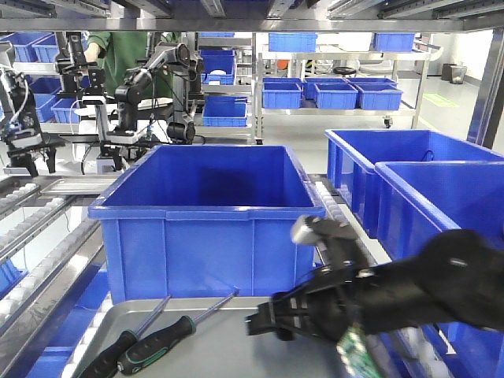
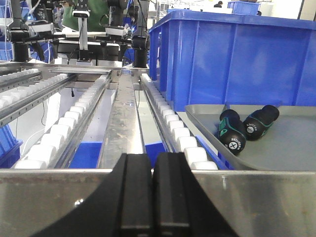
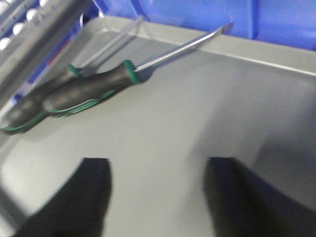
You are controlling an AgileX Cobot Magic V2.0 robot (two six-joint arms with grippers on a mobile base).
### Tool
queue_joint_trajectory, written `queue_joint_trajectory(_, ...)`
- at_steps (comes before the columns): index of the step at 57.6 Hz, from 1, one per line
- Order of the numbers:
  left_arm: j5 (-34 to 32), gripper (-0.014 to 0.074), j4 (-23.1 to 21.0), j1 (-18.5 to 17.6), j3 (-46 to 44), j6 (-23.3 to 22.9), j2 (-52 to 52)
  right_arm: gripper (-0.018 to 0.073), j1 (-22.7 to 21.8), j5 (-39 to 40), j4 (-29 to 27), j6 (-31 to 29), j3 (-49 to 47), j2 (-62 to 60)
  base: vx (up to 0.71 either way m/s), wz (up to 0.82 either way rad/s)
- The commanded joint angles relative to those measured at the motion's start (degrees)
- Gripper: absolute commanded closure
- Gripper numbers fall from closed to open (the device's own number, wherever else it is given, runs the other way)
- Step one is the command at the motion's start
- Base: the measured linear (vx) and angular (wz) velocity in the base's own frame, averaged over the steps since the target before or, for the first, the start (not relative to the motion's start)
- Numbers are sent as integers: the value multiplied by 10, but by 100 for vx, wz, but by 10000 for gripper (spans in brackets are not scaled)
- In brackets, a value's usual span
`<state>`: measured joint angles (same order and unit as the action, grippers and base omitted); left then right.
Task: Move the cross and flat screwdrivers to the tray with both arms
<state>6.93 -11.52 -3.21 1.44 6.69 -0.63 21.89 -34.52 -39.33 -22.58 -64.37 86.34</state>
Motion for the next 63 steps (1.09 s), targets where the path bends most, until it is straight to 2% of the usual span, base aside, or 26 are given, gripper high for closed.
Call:
queue_joint_trajectory(1, -47, 604, -1, -3, 18, -5, -10, 230, 0, 57, 50, 46, 31, -113, 0, 0)
queue_joint_trajectory(10, -47, 604, -1, -3, 18, -5, -10, 427, 0, 137, 138, 72, 162, -294, 0, 0)
queue_joint_trajectory(16, -47, 604, -1, -3, 18, -5, -10, 575, -10, 193, 231, 108, 263, -438, 0, 0)
queue_joint_trajectory(22, -47, 604, -1, -3, 18, -5, -10, 573, -42, 217, 326, 178, 360, -564, 0, 0)
queue_joint_trajectory(28, -47, 604, -1, -3, 18, -5, -10, 571, -104, 216, 377, 241, 450, -682, 0, 0)
queue_joint_trajectory(36, -47, 604, -1, -3, 18, -5, -10, 571, -196, 216, 388, 240, 558, -801, 0, 0)
queue_joint_trajectory(40, -47, 604, -1, -3, 18, -5, -10, 569, -221, 223, 393, 226, 603, -848, 0, 0)
queue_joint_trajectory(44, -47, 604, -1, -3, 18, -5, -10, 568, -228, 250, 393, 226, 644, -879, 0, 0)
queue_joint_trajectory(47, -46, 604, -1, -3, 18, -5, -9, 568, -226, 301, 393, 226, 675, -875, 0, 0)
queue_joint_trajectory(50, -46, 603, -1, -3, 18, -5, -9, 568, -226, 290, 397, 232, 671, -874, 0, 0)
queue_joint_trajectory(57, -46, 603, -1, -3, 18, -5, -9, 568, -226, 338, 431, 226, 671, -874, 0, 0)
queue_joint_trajectory(63, -46, 603, -1, -3, 18, -5, -9, 568, -226, 337, 433, 231, 671, -874, 0, 0)
